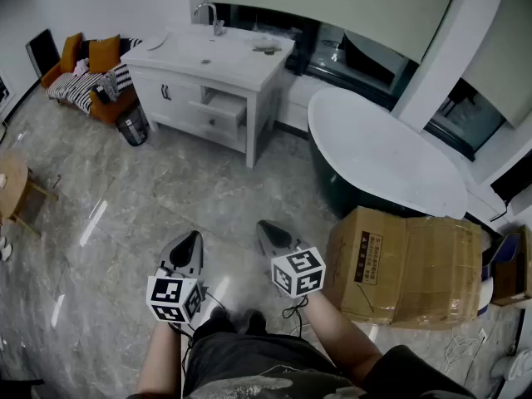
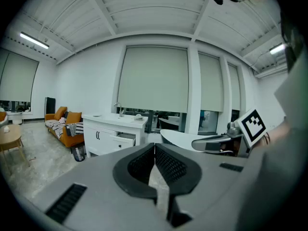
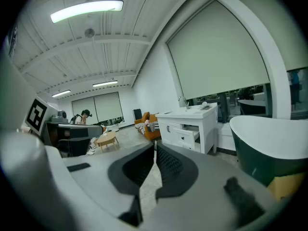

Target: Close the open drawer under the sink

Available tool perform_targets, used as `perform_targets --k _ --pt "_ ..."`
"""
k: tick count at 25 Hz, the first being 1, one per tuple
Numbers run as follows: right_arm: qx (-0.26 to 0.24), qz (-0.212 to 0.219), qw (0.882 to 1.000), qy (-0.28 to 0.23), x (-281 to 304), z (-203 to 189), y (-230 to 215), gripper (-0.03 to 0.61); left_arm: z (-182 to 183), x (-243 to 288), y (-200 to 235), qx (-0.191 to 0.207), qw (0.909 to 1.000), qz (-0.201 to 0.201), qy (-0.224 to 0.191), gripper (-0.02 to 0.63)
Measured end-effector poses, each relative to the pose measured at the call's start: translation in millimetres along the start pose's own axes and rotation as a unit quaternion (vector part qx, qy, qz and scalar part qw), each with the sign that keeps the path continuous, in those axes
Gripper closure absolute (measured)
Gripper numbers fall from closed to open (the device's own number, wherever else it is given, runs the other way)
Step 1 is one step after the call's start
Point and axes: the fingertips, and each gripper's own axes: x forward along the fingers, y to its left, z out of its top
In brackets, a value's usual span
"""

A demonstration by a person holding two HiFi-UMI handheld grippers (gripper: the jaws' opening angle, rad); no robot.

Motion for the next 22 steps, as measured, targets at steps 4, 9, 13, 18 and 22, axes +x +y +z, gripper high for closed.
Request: perform_targets --k 4,9,13,18,22 --pt "-0.008 0.008 1.0 -0.002 -5.3 1.6 -2.8 0.545 0.9 2.4 -4.3 -0.002 1.0 0.008 -0.002 0.598" --pt "-0.013 0.017 1.0 0.005 -7.4 -0.7 -4.2 0.544 7.1 1.1 -7.6 0.0 0.9999 0.012 -0.009 0.598" --pt "-0.007 0.019 1.0 0.006 -9.1 -2.9 -5.5 0.545 4.0 -2.0 -5.7 -0.004 0.9998 0.021 0.002 0.598" --pt "0.007 0.033 0.999 -0.003 -12.0 -5.9 -2.3 0.544 5.6 -0.1 -3.2 0.001 0.9996 0.028 0.002 0.598" --pt "0.023 0.029 0.999 -0.016 -7.6 -2.0 -4.0 0.543 10.1 8.9 3.3 -0.006 0.9996 0.026 -0.003 0.598"
